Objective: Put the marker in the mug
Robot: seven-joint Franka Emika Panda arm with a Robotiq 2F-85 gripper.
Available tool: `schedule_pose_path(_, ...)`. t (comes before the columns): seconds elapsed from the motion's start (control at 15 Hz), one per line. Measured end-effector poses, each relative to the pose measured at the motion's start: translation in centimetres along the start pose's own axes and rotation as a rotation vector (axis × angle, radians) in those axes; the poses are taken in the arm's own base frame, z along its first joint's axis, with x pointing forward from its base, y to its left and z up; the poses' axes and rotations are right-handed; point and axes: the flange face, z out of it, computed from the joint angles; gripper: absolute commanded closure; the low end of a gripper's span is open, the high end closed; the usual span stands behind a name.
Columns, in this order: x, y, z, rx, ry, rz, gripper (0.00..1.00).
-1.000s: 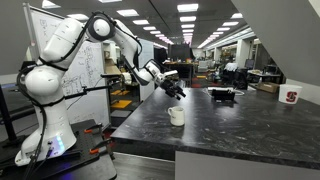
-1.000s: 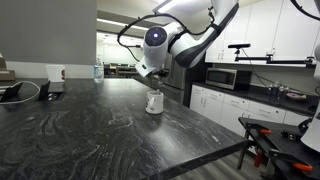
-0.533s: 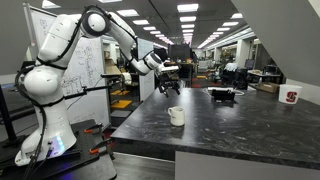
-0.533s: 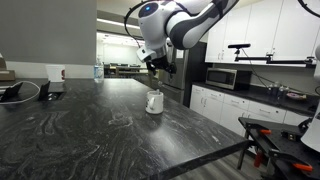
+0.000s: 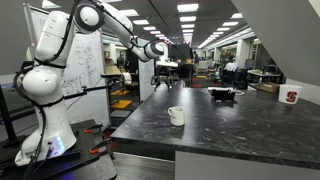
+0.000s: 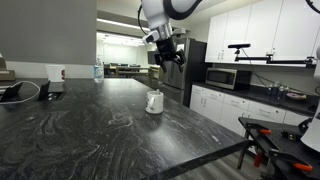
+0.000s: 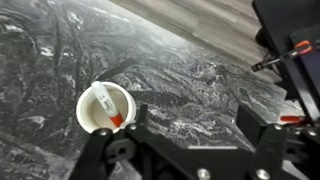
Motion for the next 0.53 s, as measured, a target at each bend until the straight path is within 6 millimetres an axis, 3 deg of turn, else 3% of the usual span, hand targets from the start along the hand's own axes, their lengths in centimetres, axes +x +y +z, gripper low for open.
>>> schedule_pose_path(0.53, -2.7, -1.0, -5.8, -0.106, 0.253, 0.044, 0.0)
